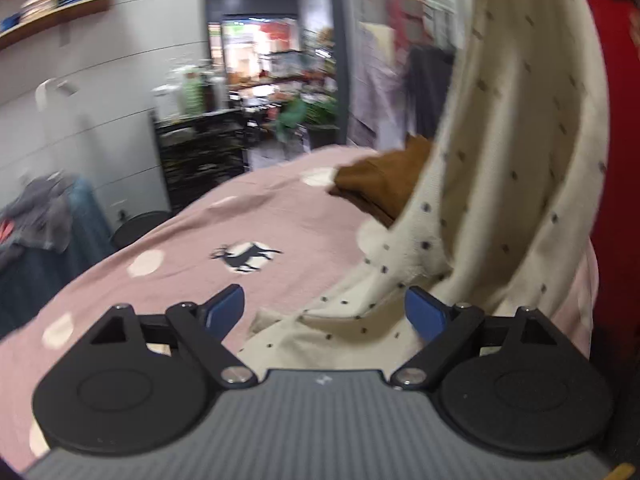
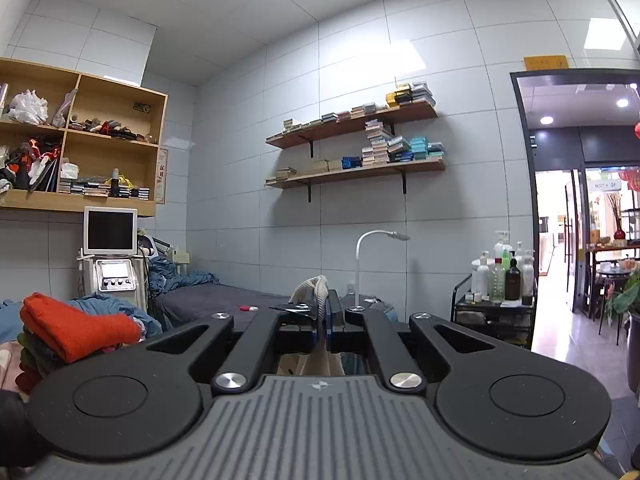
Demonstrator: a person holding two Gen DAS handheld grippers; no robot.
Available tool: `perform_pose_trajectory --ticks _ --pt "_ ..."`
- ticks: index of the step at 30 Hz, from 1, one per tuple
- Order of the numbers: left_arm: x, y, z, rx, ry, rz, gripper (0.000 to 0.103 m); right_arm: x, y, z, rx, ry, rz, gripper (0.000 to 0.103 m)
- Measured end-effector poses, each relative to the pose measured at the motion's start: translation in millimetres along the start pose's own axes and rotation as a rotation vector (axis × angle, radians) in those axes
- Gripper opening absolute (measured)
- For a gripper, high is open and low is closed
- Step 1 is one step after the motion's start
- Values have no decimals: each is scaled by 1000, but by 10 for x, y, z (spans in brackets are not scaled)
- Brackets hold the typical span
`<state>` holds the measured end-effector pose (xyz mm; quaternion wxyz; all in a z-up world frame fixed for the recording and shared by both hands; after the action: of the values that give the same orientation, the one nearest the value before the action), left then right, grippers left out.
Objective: Fold small clothes
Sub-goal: 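Lift the shirt high with both grippers and shake it out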
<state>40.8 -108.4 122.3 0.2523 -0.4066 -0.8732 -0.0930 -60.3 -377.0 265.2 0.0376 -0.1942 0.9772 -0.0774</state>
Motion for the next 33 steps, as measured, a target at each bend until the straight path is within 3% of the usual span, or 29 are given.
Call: perform_pose_trajectory --ticks 2,4,6,8,10,13,20,24,26,29,33 --pt "-162 -181 29 -102 33 5 84 16 -6 26 -8 6 5 6" --pt "-340 -347 26 -176 43 -46 76 20 -13 34 -18 11 1 6" --pt "-495 -426 12 -210 44 -57 59 16 -19 46 -28 15 2 7" --pt "-592 -481 -10 -208 64 -40 22 13 -17 70 -47 23 -6 7" --pt "-626 -507 -30 -191 76 -24 11 30 -3 95 -44 29 -1 7" --pt "-519 -513 -43 -178 16 -76 5 75 -27 134 -41 38 25 7" --pt "517 1 -425 183 -320 -278 3 125 -170 256 -77 51 101 7" --pt "1264 18 -695 172 -532 -383 3 136 -139 182 -78 -12 64 7" --pt "1730 -29 -847 205 -696 -442 3 160 -105 59 -54 -73 56 7" --pt "2438 -161 -1114 238 -904 -473 3 233 -81 -306 -24 -214 49 7" --pt "3082 -566 -1436 130 -1092 -500 3 430 -6 -908 31 -447 17 6"
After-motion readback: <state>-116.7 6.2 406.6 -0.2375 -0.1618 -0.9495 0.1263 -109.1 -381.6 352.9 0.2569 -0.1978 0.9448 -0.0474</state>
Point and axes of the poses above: each gripper's, at about its wrist camera, not at the fingertips, and x roughly against the way its jaws point, y to its left, z to its underside, the point moved 2 cm from there along -x, roughly the way its jaws point, and after that the axes turned 11 degrees about x, right-handed, at the moved point
